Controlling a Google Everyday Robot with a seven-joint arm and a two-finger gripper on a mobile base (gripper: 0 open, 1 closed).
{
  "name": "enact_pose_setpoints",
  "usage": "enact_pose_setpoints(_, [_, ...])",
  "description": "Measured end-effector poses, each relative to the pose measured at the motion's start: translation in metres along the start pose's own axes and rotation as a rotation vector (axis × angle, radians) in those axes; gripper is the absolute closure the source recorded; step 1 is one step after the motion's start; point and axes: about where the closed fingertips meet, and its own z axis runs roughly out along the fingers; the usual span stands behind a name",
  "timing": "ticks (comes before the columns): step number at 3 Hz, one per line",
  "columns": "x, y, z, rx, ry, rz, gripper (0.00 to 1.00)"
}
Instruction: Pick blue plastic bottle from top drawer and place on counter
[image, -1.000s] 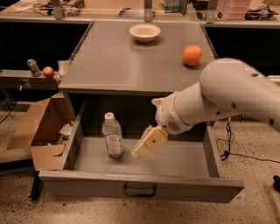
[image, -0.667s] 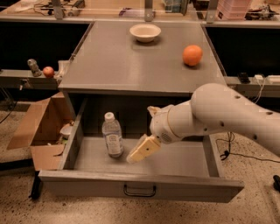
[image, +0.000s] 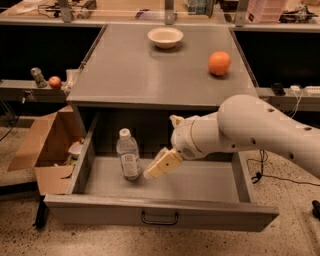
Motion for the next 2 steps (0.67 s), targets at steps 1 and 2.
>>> enact_pose_setpoints(1, [0.000,0.004,0.013,0.011,-0.017,0.008,0.00])
enact_pose_setpoints(2, [-0.001,0.011,0.037,0.028,-0.054,0.031,0.00])
